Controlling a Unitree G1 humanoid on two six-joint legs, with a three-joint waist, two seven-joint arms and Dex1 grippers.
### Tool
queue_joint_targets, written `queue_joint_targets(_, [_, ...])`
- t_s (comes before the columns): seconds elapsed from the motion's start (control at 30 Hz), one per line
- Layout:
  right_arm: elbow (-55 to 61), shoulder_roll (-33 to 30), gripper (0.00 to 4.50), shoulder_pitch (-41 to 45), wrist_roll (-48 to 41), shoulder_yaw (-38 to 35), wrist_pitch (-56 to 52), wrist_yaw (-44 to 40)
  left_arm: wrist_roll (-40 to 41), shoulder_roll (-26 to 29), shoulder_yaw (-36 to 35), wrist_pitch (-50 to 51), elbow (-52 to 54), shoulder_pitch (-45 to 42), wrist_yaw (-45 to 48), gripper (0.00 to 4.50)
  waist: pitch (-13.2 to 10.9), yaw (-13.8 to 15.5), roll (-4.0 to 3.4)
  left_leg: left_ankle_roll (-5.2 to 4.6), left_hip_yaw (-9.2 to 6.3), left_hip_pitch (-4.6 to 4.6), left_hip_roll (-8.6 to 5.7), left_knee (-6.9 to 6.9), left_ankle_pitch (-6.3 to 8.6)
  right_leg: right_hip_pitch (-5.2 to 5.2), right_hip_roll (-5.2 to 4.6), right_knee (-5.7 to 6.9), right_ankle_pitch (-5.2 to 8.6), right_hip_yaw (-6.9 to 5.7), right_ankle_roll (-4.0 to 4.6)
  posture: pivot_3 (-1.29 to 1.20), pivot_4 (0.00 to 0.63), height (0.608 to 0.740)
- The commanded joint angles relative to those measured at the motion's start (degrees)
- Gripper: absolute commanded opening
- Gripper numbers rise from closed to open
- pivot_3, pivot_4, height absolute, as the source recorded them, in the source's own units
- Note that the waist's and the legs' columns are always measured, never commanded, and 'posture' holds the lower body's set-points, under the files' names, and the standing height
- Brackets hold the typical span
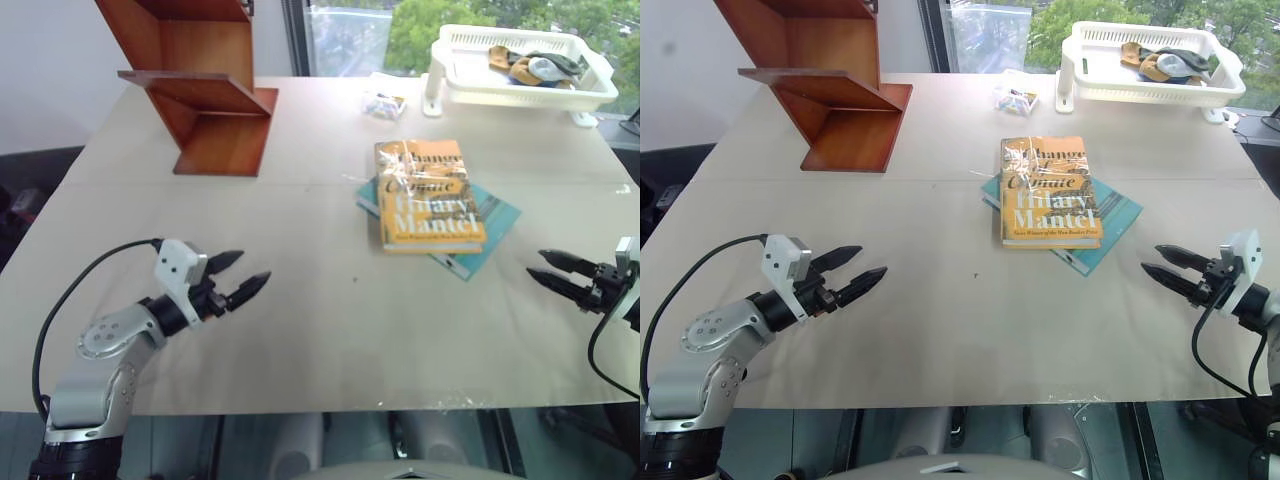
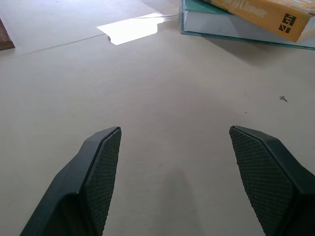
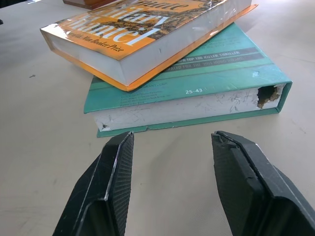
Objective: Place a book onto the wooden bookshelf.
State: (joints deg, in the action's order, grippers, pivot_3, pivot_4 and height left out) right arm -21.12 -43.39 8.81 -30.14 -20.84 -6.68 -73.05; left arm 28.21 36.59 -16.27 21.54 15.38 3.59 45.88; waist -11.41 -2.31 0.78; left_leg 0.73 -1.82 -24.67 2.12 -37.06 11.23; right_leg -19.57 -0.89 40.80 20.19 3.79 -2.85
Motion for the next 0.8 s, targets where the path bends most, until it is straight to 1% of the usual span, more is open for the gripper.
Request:
queue_joint_targets(0.03, [0.6, -1.2, 2.55, 0.6, 1.5, -0.7, 0.3, 2.9, -0.3, 0.8, -0.3, -1.1, 1.8, -0.2, 0.2, 3.68, 0.0, 0.0, 0.0, 0.0, 0.0, 0.0, 0.0, 0.0, 0.0, 0.0, 0.0, 0.0, 0.0, 0.0, 0.0, 0.0, 0.15, 0.74])
queue_joint_targets(0.13, [0.4, -1.0, 2.55, 0.7, 2.9, -0.7, 0.7, 5.2, 0.6, 1.0, 0.1, -0.3, 1.1, -0.9, 1.0, 3.68, 0.0, 0.0, 0.0, 0.0, 0.0, 0.0, 0.0, 0.0, 0.0, -0.01, 0.0, 0.0, 0.0, 0.0, 0.0, 0.0, 0.15, 0.74])
queue_joint_targets(0.23, [1.3, -1.4, 2.55, 0.8, 2.5, -0.8, -2.8, 6.8, 6.0, 1.4, -1.2, 4.3, 1.3, -1.8, 2.8, 3.68, 0.0, 0.0, 0.0, 0.0, 0.0, 0.0, 0.0, 0.01, 0.0, -0.01, 0.0, 0.0, 0.0, 0.0, 0.0, 0.0, 0.15, 0.74])
queue_joint_targets(0.27, [1.7, -1.7, 3.09, 0.9, 1.9, -0.8, -4.6, 7.0, 7.7, 1.7, -1.7, 5.9, 1.5, -1.8, 3.3, 3.96, 0.0, 0.0, 0.0, 0.0, 0.0, 0.0, 0.0, 0.01, 0.0, -0.01, 0.0, 0.0, 0.0, 0.0, 0.0, 0.0, 0.15, 0.74])
queue_joint_targets(0.3, [2.1, -2.0, 3.41, 1.1, 1.3, -1.0, -6.4, 7.0, 9.3, 2.2, -2.0, 7.6, 1.8, -1.7, 4.0, 4.22, 0.0, 0.0, 0.0, 0.0, 0.0, 0.0, 0.0, 0.01, 0.0, -0.01, 0.0, 0.0, 0.0, 0.0, 0.0, 0.0, 0.15, 0.74])
queue_joint_targets(0.33, [2.3, -2.2, 4.04, 1.4, 0.8, -1.2, -7.8, 7.0, 10.7, 2.6, -2.3, 8.6, 2.1, -1.8, 4.7, 4.5, 0.0, 0.0, 0.0, 0.0, 0.0, 0.0, 0.0, 0.02, 0.0, -0.01, 0.0, 0.0, 0.0, 0.01, 0.0, 0.0, 0.15, 0.74])
queue_joint_targets(0.4, [2.6, -2.6, 4.44, 1.9, 0.1, -1.5, -9.5, 6.9, 12.0, 3.3, -2.5, 9.6, 2.4, -2.0, 5.2, 4.5, 0.0, -0.1, -0.01, 0.0, 0.01, -0.01, 0.0, 0.04, 0.0, -0.03, 0.0, -0.01, 0.0, 0.01, 0.0, 0.0, 0.15, 0.74])
queue_joint_targets(0.47, [2.5, -2.8, 4.44, 2.5, 0.3, -1.5, -9.7, 7.2, 12.5, 3.6, -2.8, 9.8, 2.5, -2.7, 4.9, 4.5, 0.0, -0.1, -0.01, 0.0, 0.01, 0.0, 0.01, 0.05, 0.0, -0.03, 0.0, -0.01, 0.0, 0.03, 0.01, 0.0, 0.15, 0.74])
queue_joint_targets(0.5, [1.5, -2.4, 4.44, 3.8, 1.8, -1.2, -7.9, 9.2, 12.3, 4.1, -3.1, 9.5, 2.5, -3.4, 5.0, 4.5, 0.0, -0.1, 0.0, 0.0, 0.01, 0.0, 0.0, 0.06, 0.0, -0.03, 0.0, -0.01, 0.0, 0.02, 0.01, 0.0, 0.15, 0.74])
queue_joint_targets(0.57, [-1.0, -1.5, 4.44, 6.7, 6.7, -0.3, -2.5, 15.6, 12.2, 5.1, -3.7, 9.0, 2.8, -4.3, 5.4, 4.5, 0.0, -0.1, -0.01, 0.0, 0.02, 0.0, 0.0, 0.04, 0.0, -0.04, 0.0, -0.02, 0.0, 0.02, 0.0, 0.0, 0.15, 0.74])
queue_joint_targets(0.63, [-3.6, -1.1, 4.44, 9.9, 9.5, 1.1, -2.5, 19.9, 12.1, 6.1, -4.2, 8.6, 2.9, -5.1, 5.7, 4.5, 0.0, -0.2, -0.01, 0.0, 0.06, 0.03, 0.01, 0.02, 0.0, -0.05, 0.01, -0.01, 0.0, 0.08, 0.0, 0.0, 0.15, 0.74])
queue_joint_targets(0.8, [-12.2, 0.8, 4.44, 22.0, 15.6, 6.8, -3.2, 25.8, 15.0, 12.1, -7.3, 10.2, 4.0, -7.8, 10.0, 4.5, 0.0, -0.3, 0.01, 0.01, 0.11, -0.02, 0.03, 0.15, -0.01, -0.17, 0.06, -0.03, 0.01, 0.14, 0.01, 0.0, 0.15, 0.74])
